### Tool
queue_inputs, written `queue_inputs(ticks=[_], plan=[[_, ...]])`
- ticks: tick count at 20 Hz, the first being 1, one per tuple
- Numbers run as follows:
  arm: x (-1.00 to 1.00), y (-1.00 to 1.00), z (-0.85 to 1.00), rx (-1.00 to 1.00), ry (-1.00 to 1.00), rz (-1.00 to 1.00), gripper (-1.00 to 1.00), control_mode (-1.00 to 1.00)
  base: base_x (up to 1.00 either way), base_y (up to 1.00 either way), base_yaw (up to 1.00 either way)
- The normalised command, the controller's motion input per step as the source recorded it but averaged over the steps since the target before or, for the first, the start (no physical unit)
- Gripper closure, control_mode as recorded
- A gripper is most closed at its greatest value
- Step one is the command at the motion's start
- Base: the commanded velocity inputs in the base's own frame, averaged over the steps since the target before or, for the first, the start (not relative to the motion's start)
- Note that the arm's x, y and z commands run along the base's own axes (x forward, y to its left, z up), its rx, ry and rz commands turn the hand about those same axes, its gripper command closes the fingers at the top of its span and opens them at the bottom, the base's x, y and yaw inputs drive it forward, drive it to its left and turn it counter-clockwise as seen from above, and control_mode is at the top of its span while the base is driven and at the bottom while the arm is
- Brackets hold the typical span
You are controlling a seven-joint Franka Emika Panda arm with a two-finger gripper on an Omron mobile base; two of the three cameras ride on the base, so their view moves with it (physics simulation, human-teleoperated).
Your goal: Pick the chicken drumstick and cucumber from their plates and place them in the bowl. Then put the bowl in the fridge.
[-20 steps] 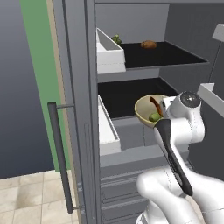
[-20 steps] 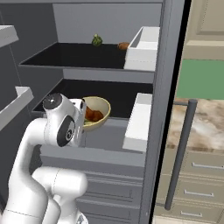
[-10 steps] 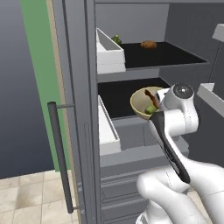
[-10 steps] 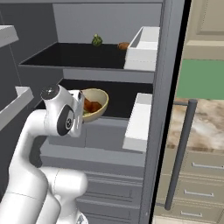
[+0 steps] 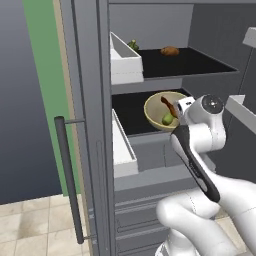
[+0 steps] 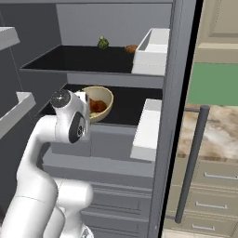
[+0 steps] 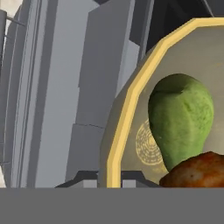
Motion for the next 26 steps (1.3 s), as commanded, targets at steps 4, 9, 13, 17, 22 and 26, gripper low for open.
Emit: queue_inputs(ticks=[4,9,13,17,22,26], plan=[[0.34,0.07,-0.07,0.02,-0.05,0.12,1.00,-1.00,0.00,0.00,0.00],[0.36,0.12,-0.19,0.00,0.04,0.07,1.00,-1.00,0.00,0.00,0.00],[0.43,0.16,-0.06,0.00,0.04,0.00,1.00,-1.00,0.00,0.00,0.00],[0.45,0.18,-0.06,0.00,0.00,0.00,1.00,-1.00,0.00,0.00,0.00],[0.35,0.12,-0.20,0.00,-0.01,0.00,1.00,-1.00,0.00,0.00,0.00],[0.47,0.07,-0.10,0.00,0.00,0.00,1.00,-1.00,0.00,0.00,0.00]])
